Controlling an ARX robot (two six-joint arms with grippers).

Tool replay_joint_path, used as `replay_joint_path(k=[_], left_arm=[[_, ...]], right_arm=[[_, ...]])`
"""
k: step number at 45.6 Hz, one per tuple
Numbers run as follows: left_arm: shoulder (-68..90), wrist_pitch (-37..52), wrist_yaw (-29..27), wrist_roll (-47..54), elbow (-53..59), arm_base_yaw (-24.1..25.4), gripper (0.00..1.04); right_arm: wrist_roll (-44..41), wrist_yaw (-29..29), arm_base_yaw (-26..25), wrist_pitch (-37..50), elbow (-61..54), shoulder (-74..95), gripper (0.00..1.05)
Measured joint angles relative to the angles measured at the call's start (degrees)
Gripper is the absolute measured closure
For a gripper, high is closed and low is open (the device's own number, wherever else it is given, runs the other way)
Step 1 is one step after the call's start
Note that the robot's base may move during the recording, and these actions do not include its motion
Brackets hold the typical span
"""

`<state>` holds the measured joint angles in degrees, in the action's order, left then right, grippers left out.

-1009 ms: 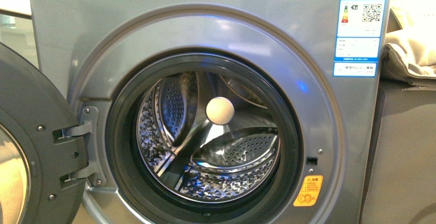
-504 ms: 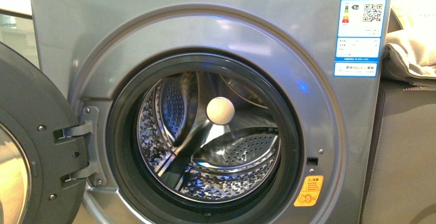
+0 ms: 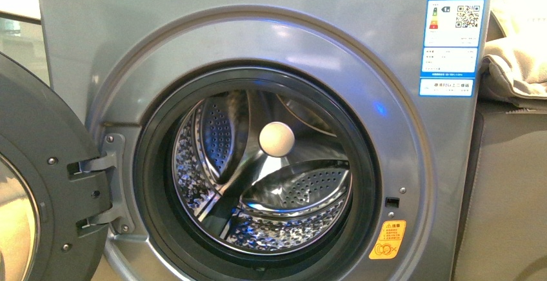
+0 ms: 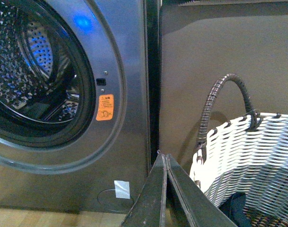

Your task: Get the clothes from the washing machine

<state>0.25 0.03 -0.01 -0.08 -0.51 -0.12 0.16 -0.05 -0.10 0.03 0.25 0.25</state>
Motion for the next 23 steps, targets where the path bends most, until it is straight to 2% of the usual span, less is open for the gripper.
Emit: replay_joint_path(k=[23], left_arm=[[0.0, 0.0, 0.0, 0.0, 0.0, 0.0, 1.01]], right_arm=[[0.0, 0.0, 0.0, 0.0, 0.0, 0.0, 1.02]])
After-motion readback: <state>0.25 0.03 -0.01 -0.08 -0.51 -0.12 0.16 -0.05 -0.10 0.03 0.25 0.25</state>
